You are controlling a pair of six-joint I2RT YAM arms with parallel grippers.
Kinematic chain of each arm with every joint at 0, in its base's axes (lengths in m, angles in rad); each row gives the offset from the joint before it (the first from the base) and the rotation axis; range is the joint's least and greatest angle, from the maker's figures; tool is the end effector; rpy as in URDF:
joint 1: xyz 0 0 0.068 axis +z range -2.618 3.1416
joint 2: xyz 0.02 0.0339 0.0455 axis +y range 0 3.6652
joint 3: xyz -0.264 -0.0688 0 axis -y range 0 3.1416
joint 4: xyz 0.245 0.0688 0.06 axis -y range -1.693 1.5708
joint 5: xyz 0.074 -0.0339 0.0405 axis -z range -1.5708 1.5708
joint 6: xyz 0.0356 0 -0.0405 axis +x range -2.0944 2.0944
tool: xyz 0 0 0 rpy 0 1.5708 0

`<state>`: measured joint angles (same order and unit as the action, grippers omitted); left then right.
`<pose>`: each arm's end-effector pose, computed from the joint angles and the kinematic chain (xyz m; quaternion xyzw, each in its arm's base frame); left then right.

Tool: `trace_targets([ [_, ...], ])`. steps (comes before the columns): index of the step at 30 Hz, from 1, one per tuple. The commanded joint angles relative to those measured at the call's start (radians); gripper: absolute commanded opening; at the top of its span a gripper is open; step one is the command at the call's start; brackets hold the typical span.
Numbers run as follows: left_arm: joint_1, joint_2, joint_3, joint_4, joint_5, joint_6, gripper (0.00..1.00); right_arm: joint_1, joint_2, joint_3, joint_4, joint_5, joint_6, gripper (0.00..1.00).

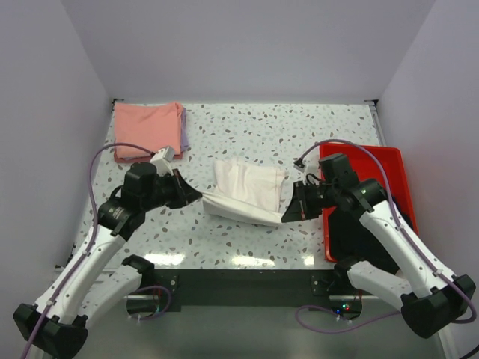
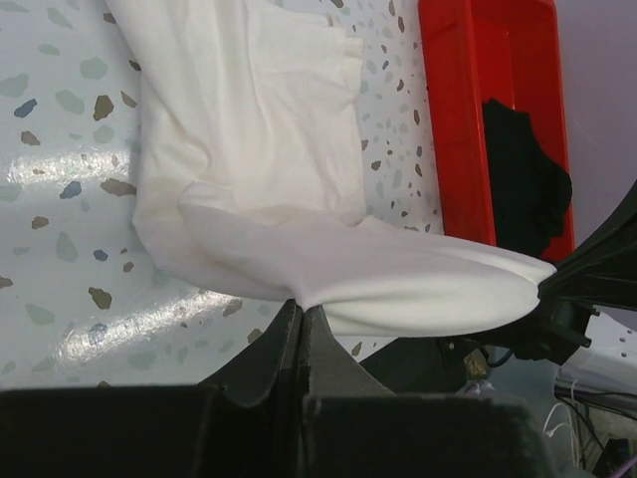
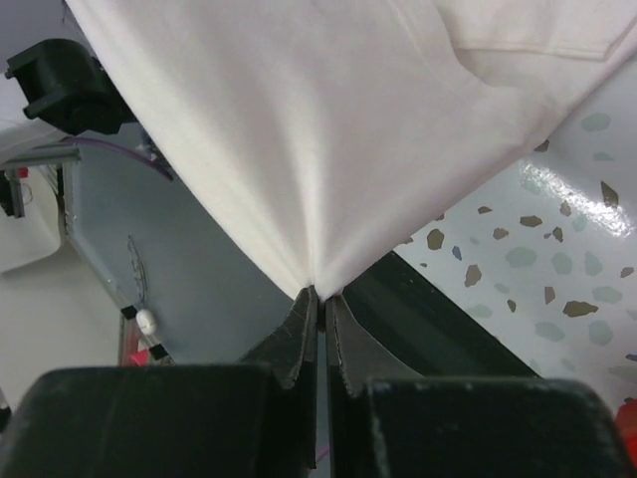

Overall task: Fold and stack the t-shirts
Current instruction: Fold the tshirt

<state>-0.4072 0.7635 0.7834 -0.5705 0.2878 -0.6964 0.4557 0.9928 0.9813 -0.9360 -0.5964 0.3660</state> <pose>0.1477 -0.0747 0.3043 -0.0552 0.8648 -0.3599 0.3459 0.1545 0.0980 0.3078 -0.1308 0.9049 0.3734 0.1570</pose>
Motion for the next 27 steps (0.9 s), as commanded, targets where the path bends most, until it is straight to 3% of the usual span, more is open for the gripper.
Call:
trace_targets([
  [1, 0.013, 0.061, 0.069, 0.070, -0.108, 0.018, 0.00, -0.003, 0.006, 0.060, -0.043, 0.098, 0.002, 0.00],
  [12, 0.013, 0.269, 0.162, 0.234, -0.170, 0.020, 0.00, -0.028, 0.141, 0.160, 0.046, 0.274, -0.007, 0.00],
  [27, 0.050, 0.583, 0.342, 0.282, -0.213, 0.055, 0.00, -0.156, 0.322, 0.243, 0.242, 0.190, 0.005, 0.00],
])
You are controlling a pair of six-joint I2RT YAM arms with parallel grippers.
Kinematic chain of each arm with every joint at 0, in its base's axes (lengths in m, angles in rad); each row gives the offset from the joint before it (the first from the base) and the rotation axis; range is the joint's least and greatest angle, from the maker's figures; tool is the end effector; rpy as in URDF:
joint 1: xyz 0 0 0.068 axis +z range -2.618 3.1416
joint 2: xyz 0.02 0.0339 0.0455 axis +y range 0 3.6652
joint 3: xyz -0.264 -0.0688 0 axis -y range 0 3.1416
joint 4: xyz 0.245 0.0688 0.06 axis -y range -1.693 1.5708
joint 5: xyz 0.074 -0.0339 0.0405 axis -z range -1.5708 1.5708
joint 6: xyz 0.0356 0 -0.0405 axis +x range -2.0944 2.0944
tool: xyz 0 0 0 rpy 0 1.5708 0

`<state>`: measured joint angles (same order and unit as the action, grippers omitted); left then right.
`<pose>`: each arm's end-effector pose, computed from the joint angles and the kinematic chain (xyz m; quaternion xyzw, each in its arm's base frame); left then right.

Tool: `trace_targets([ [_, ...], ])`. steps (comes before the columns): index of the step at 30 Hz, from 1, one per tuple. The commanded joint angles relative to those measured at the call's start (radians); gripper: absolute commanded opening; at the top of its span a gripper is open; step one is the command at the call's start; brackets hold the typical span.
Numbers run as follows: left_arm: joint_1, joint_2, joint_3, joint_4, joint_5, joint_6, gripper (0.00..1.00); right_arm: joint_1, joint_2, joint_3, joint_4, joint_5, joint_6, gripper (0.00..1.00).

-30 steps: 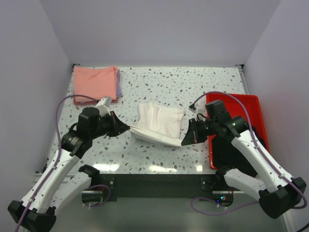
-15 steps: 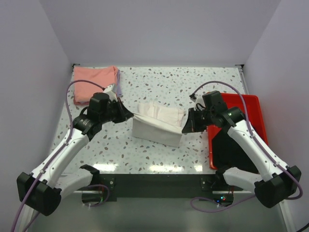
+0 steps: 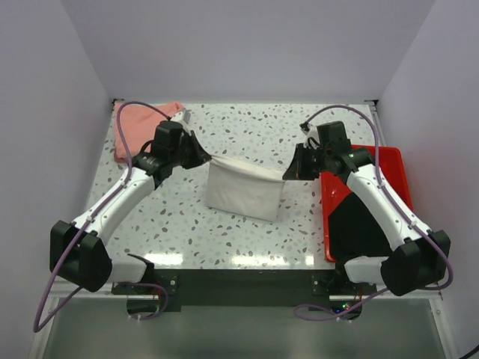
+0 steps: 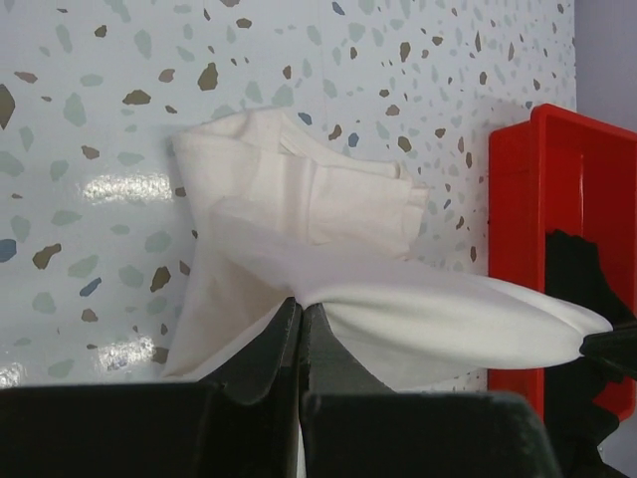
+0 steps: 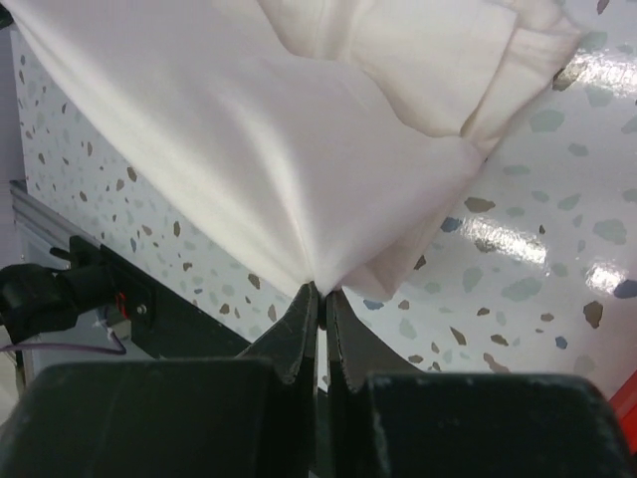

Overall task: Fold and stack the t-shirts
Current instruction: Fold the tshirt

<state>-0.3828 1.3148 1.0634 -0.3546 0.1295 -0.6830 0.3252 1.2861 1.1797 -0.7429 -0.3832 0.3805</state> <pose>0.2721 -0.1145 0.3038 -0.1025 0.8786 -0.2846 0.3696 0.2483 0.0978 0.3202 -0.0418 0.9200 0.2869 0.2636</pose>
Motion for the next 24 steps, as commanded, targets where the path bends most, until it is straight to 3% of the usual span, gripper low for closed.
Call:
trace_targets([
  [1, 0.028, 0.046, 0.069, 0.066, -0.054, 0.043, 0.00, -0.034, 0.041, 0.047, 0.057, -0.035, -0.005, 0.00],
  [12, 0.050, 0.253, 0.170, 0.124, -0.036, 0.062, 0.00, -0.075, 0.200, 0.049, 0.157, -0.118, 0.015, 0.00],
  [24, 0.051, 0.474, 0.266, 0.157, -0.051, 0.068, 0.00, -0.129, 0.386, 0.087, 0.247, -0.053, 0.021, 0.00],
])
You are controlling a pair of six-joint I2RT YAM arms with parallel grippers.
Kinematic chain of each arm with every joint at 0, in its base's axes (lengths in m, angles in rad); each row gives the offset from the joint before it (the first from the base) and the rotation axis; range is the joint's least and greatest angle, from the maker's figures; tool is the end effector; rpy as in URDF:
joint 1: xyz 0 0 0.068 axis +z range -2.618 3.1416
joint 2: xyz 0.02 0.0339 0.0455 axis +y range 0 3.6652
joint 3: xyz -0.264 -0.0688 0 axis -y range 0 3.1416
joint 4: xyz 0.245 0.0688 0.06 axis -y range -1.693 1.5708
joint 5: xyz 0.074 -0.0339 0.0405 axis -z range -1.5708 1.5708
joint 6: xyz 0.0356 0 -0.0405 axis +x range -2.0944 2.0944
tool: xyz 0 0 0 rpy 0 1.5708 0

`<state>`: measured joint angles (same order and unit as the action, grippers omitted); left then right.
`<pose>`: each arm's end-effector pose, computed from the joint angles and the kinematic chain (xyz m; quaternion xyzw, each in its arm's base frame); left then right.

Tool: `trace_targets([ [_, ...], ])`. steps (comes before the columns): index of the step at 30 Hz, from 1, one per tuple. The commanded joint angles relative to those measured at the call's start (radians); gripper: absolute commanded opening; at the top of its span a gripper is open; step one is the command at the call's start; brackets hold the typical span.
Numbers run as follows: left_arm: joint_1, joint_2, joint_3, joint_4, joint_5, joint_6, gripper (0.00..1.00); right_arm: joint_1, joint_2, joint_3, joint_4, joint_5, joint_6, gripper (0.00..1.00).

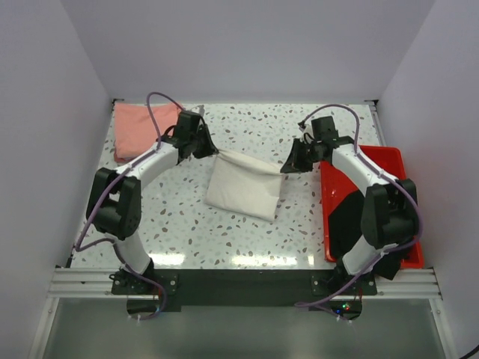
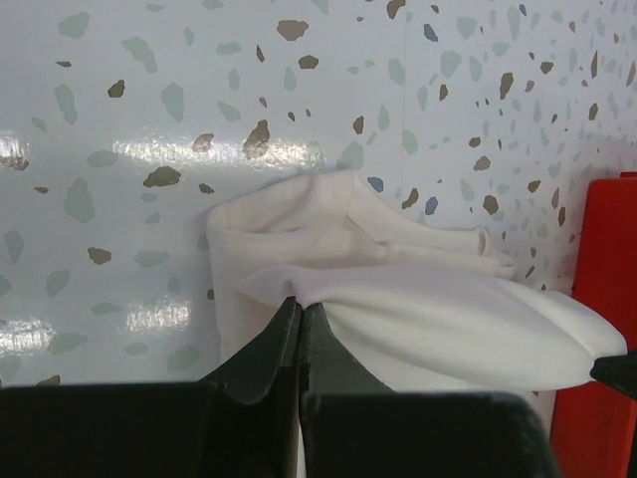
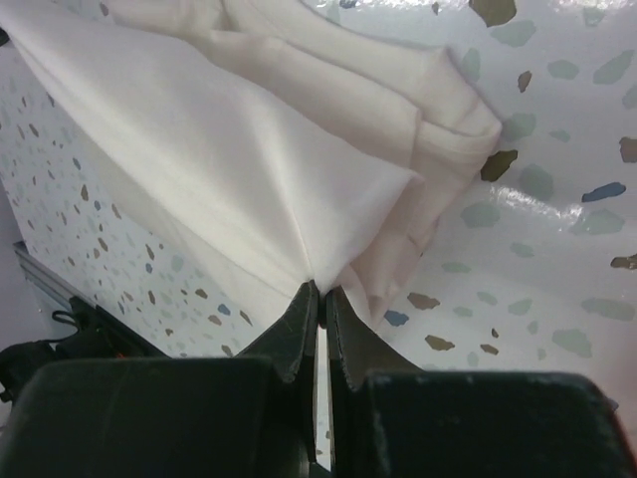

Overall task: Fold and stack the t-shirts
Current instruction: Fold the tshirt

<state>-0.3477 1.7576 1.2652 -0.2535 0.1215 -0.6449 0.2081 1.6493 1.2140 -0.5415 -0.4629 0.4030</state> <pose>0.3686 -0.1382 0.2358 -0.1113 0.9080 -0.2394 0.3254 0.3366 0.0873 0.2401 0.0237 0.9328 0.2949 0.2057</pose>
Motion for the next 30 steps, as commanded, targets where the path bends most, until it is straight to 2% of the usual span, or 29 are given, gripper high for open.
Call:
trace_targets([
  [1, 0.018, 0.045, 0.071, 0.057, -0.046, 0.031, 0.00, -0.013, 0.042, 0.056, 0.054, 0.055, -0.001, 0.00],
  [6, 0.018, 0.152, 0.143, 0.062, -0.069, 0.036, 0.00, -0.018, 0.128, 0.110, 0.067, 0.072, -0.023, 0.00],
  [10, 0.018, 0.221, 0.194, 0.053, -0.079, 0.039, 0.00, -0.019, 0.190, 0.134, 0.086, 0.105, -0.010, 0.04],
  [12, 0.016, 0.249, 0.218, 0.037, -0.086, 0.040, 0.02, -0.021, 0.222, 0.147, 0.103, 0.116, 0.000, 0.18],
  [13, 0.018, 0.255, 0.226, 0.034, -0.088, 0.040, 0.07, -0.022, 0.233, 0.166, 0.104, 0.121, 0.000, 0.26],
  [14, 0.018, 0.258, 0.232, 0.034, -0.089, 0.042, 0.22, -0.024, 0.242, 0.185, 0.097, 0.131, 0.002, 0.35],
  [16, 0.018, 0.249, 0.234, 0.039, -0.091, 0.053, 0.31, -0.024, 0.251, 0.215, 0.069, 0.148, -0.013, 0.37],
  [17, 0.016, 0.226, 0.223, 0.048, -0.088, 0.056, 0.42, -0.024, 0.245, 0.238, 0.064, 0.145, -0.018, 0.43],
  [19, 0.015, 0.197, 0.203, 0.068, -0.080, 0.065, 0.55, -0.022, 0.218, 0.255, 0.054, 0.124, -0.042, 0.51],
  [20, 0.016, 0.162, 0.180, 0.086, -0.071, 0.068, 0.69, -0.024, 0.204, 0.259, 0.052, 0.119, -0.049, 0.56],
  [21, 0.016, 0.146, 0.169, 0.092, -0.065, 0.070, 0.76, -0.022, 0.192, 0.257, 0.045, 0.112, -0.059, 0.61],
  [22, 0.016, 0.131, 0.160, 0.100, -0.060, 0.071, 0.93, -0.024, 0.161, 0.249, 0.038, 0.093, -0.064, 0.76],
  [23, 0.016, 0.103, 0.143, 0.102, -0.039, 0.074, 0.99, -0.024, 0.146, 0.240, 0.038, 0.080, -0.067, 0.99],
  [30, -0.020, -0.007, 0.048, 0.151, 0.038, 0.068, 1.00, 0.014, -0.002, 0.062, 0.147, -0.068, -0.014, 0.99],
])
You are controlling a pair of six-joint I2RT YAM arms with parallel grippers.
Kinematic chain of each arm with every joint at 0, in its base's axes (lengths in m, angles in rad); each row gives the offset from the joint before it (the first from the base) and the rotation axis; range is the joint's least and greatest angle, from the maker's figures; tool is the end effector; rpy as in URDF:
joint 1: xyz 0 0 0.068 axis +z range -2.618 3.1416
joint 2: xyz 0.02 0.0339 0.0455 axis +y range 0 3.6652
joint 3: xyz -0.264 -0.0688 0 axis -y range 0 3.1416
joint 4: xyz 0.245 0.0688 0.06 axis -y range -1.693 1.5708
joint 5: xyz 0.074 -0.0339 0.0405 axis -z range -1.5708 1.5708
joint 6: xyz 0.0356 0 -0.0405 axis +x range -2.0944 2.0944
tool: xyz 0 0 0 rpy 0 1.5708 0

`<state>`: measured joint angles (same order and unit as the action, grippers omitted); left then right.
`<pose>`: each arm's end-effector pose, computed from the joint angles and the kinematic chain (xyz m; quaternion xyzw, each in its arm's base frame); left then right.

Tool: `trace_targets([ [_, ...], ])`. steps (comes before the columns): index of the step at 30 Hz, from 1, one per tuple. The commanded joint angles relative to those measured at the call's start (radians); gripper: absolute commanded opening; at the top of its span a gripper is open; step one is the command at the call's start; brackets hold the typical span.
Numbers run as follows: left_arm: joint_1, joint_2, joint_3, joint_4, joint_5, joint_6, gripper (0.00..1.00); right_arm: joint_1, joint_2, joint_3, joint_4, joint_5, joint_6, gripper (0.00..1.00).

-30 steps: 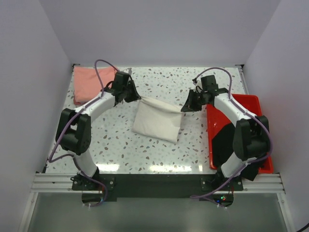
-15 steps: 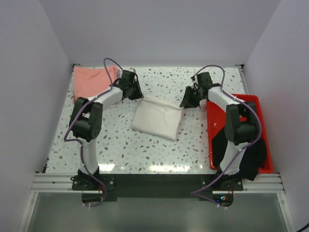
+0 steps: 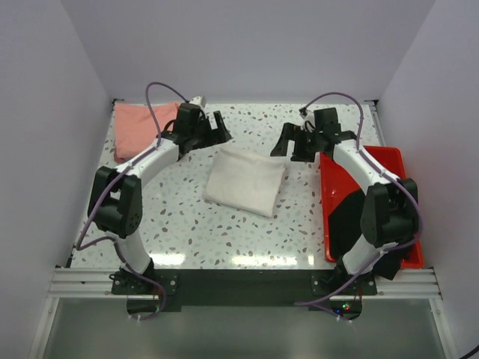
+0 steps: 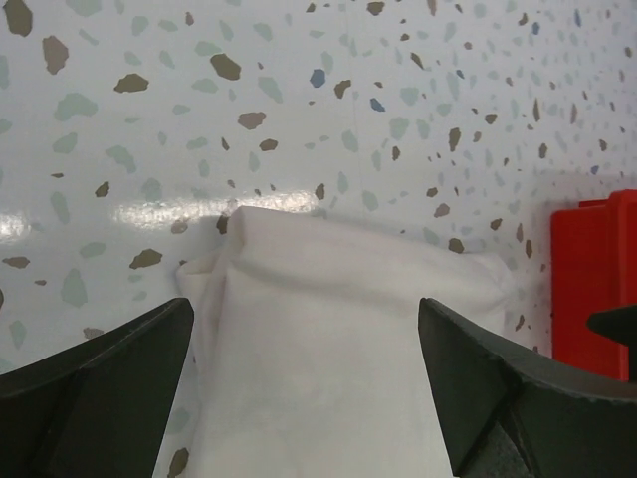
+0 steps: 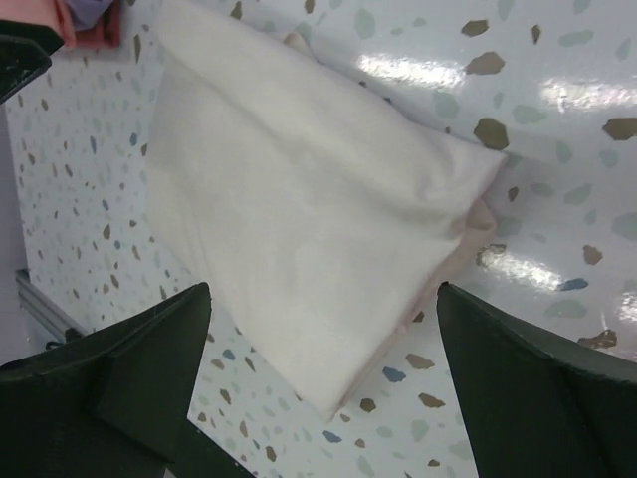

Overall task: Fold and stack the t-shirts
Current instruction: Fold the tshirt

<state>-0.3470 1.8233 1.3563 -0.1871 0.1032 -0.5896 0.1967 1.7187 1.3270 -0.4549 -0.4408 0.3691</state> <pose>0.3924 -0.1458 0.2458 -0.0857 0.8918 -0.2407 0.3734 0.3683 0.0889 0.2570 0.0014 0.9158 0.2928 0.2749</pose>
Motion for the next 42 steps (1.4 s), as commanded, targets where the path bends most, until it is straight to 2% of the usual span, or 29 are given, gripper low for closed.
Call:
trace_targets([
  [1, -0.026, -0.078, -0.057, 0.101, 0.073, 0.005, 1.00, 0.033, -0.082, -0.084, 0.073, -0.095, 0.031, 0.99],
  [8, -0.056, 0.023, -0.040, 0.172, 0.159, -0.018, 1.00, 0.078, -0.047, -0.146, 0.217, -0.107, 0.100, 0.99],
  [16, -0.056, 0.207, 0.084, 0.262, 0.170, 0.042, 1.00, 0.078, 0.154, 0.009, 0.151, -0.001, 0.015, 0.99],
  [23, -0.056, 0.312, 0.106, 0.268, 0.190, 0.031, 1.00, 0.075, 0.272, 0.066, 0.116, 0.045, -0.027, 0.99],
  [34, -0.050, 0.179, -0.066, 0.190, 0.029, 0.031, 1.00, 0.076, 0.352, 0.084, 0.108, 0.057, -0.099, 0.99],
  [37, -0.052, 0.127, -0.028, 0.109, 0.006, 0.083, 1.00, 0.078, 0.314, 0.132, 0.033, 0.036, -0.185, 0.99],
  [42, -0.052, 0.001, -0.003, 0.094, -0.002, 0.139, 1.00, 0.081, 0.159, 0.207, -0.047, 0.051, -0.256, 0.99],
])
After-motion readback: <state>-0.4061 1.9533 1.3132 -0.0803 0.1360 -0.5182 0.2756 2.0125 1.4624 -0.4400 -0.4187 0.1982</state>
